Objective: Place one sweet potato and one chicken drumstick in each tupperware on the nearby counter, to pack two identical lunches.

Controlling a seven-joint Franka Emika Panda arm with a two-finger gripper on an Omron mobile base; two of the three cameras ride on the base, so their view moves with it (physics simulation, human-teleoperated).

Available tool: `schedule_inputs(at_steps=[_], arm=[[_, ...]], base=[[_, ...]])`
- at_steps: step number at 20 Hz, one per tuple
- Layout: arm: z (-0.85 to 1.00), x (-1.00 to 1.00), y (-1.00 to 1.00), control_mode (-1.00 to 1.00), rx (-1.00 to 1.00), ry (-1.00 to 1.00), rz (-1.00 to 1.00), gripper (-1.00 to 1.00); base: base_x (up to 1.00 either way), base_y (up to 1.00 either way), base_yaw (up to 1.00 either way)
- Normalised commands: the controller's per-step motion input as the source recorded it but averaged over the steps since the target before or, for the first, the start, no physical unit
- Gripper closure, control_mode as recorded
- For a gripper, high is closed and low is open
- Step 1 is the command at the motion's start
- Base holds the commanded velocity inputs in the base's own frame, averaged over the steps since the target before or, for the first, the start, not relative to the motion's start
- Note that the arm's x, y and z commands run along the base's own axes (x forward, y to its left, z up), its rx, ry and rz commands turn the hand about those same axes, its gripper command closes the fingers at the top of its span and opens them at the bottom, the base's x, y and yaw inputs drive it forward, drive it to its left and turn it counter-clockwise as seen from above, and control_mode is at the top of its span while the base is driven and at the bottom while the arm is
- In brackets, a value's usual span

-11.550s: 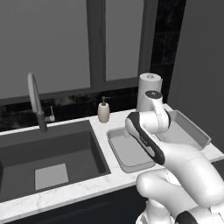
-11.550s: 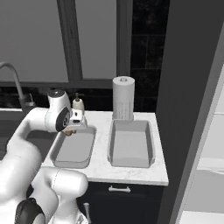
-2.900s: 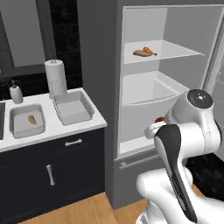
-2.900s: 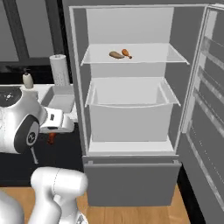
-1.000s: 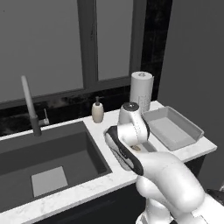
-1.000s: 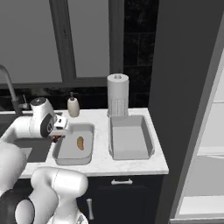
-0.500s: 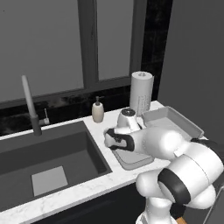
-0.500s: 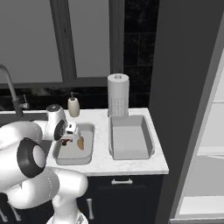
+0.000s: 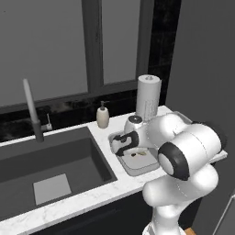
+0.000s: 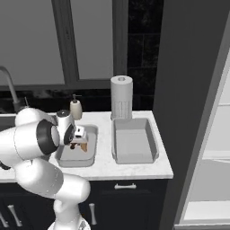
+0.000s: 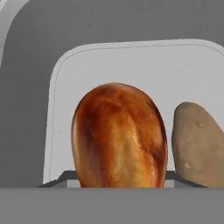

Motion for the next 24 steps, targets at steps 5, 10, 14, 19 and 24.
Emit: schedule_inputs(at_steps=[5,10,14,19,24], arm=[[-0.15,0.18,0.00,-1.00,0.00,-0.01,0.00,-1.00],[0.59,-0.53,-0.06,-1.00,0.00,-0.03,-0.05,-1.00],[0.71,-0.75,-0.33,-1.00,0.00,-0.01,-0.14,-1.00],[0.59,-1.00,-0.40,-1.00,0.05,-0.05,-0.19,-1.00],[0.54,-1.00,-0.08,-1.00,0.01,-0.21,-0.13,-1.00]], base=[[0.00,0.00,0.00],[0.00,0.00,0.00],[0.00,0.00,0.00],[0.00,0.00,0.00],[0.00,0.00,0.00]])
